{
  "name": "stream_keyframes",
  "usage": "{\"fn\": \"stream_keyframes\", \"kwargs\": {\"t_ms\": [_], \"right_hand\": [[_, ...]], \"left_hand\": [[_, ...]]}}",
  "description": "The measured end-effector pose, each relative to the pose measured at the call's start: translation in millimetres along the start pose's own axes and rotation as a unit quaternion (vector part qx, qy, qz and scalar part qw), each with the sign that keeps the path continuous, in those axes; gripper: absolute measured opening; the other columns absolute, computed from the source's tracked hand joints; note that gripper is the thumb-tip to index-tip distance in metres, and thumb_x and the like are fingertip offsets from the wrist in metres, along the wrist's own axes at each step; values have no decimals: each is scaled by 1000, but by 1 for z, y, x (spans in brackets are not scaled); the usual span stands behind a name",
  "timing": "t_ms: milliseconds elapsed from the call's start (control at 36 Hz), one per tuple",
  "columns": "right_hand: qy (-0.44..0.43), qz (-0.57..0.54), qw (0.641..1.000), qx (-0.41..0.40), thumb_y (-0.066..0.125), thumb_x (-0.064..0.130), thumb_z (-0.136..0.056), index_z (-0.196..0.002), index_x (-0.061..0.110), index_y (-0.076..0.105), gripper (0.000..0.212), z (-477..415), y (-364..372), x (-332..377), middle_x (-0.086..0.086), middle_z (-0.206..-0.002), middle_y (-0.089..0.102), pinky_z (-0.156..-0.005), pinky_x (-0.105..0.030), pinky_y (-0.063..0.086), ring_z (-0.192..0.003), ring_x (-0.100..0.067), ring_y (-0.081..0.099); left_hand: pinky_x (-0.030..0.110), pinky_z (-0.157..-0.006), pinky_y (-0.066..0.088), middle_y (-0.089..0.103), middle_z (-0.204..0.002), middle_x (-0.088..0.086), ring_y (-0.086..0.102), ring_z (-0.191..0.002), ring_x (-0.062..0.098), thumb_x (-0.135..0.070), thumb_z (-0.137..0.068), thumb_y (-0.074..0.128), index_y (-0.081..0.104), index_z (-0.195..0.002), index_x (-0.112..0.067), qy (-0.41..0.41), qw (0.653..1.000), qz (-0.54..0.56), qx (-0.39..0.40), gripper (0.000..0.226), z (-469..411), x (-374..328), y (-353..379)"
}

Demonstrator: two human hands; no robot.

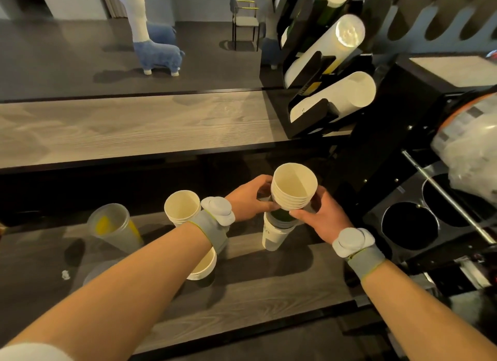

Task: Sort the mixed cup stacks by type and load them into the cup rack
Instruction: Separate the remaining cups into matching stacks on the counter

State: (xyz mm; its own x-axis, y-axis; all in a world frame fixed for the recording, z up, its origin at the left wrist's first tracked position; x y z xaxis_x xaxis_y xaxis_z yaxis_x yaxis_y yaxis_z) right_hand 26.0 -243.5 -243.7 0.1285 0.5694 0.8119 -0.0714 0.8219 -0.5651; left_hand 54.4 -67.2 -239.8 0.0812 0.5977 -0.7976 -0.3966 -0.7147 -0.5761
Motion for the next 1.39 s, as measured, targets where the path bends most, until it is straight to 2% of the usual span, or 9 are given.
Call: {"fn": "stream_keyframes", "kwargs": {"t_ms": [194, 444, 556, 694, 861, 1028, 1111, 1250, 1389], "right_hand": [[-53, -60, 996, -29, 81, 23, -79, -141, 23, 44, 72, 3, -28, 54, 16, -120, 56, -73, -3, 41, -110, -1, 54], [-135, -46, 986, -81, 73, 50, -81, -126, 32, 51, 53, 17, -49, 143, 25, -107, 60, -75, -11, 44, -98, 10, 57], [-135, -44, 988, -54, 67, 61, -80, -121, 32, 53, 52, 17, -32, 162, 19, -111, 64, -85, -26, 55, -101, 0, 63], [-136, -93, 986, 2, 61, 73, -70, -132, 31, 46, 77, 24, -2, 182, 12, -123, 62, -93, -32, 54, -110, -7, 62], [-167, -105, 979, 60, 68, 47, -85, -123, 31, 49, 46, 37, 42, 210, 11, -111, 61, -87, -23, 52, -104, -9, 61], [-138, -201, 967, 68, 75, 58, -71, -119, 22, 62, 61, 39, 73, 220, 0, -109, 70, -92, -44, 56, -102, -20, 68], [-128, -264, 954, 66, 76, 47, -77, -111, 19, 65, 46, 41, 88, 227, -6, -105, 73, -89, -45, 57, -100, -26, 69], [-102, -313, 942, 62, 79, 49, -75, -122, 17, 57, 60, 38, 95, 241, -9, -115, 68, -92, -44, 56, -107, -26, 67], [-109, -304, 938, 130, 68, 31, -89, -110, 21, 60, 25, 46, 115, 252, -5, -111, 68, -90, -35, 57, -104, -20, 67]], "left_hand": [[30, -109, 40, 51, -144, -7, 48, -128, 7, -36, -89, 71, 38, -146, -26, 63, 996, 56, -22, 67, 8, -35, -42], [45, -116, 35, 47, -148, -3, 46, -136, 16, -41, -85, 71, 33, -149, -29, 95, 982, 159, -33, 76, 29, -70, -100], [46, -111, 42, 51, -144, -3, 50, -131, 16, -40, -77, 79, 32, -148, -29, 90, 979, 178, -34, 86, 44, -68, -111], [48, -109, 44, 54, -139, -1, 54, -126, 19, -40, -70, 79, 35, -146, -27, 52, 979, 196, -9, 88, 69, -47, -121], [52, -107, 44, 58, -135, 1, 57, -124, 24, -52, -62, 81, 38, -143, -29, 8, 976, 219, 11, 96, 105, -8, -128], [50, -104, 49, 63, -128, 2, 64, -116, 24, -53, -64, 82, 40, -140, -36, -17, 970, 242, -21, 89, 128, 22, -142], [50, -99, 52, 65, -124, 3, 67, -111, 25, -56, -69, 79, 39, -138, -40, -32, 976, 214, -24, 81, 142, 34, -150], [42, -99, 52, 60, -126, -2, 62, -113, 17, -36, -86, 72, 33, -142, -37, -40, 985, 167, -18, 69, 170, 54, -161], [32, -94, 53, 55, -129, -8, 60, -114, 14, -33, -85, 74, 24, -143, -44, -22, 984, 171, -52, 78, 183, 65, -177]]}}
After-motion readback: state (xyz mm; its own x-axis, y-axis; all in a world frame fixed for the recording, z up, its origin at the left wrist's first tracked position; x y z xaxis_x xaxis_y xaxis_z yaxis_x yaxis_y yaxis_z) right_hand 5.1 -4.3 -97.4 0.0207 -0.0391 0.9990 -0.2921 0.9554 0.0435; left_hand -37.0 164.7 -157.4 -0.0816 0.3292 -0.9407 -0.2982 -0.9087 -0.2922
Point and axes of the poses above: each hand's wrist, its own z-axis away from the middle knuckle, its own y-axis out of the palm, x = y × z, the point moved 8 cm from there along -z, towards the middle knuckle
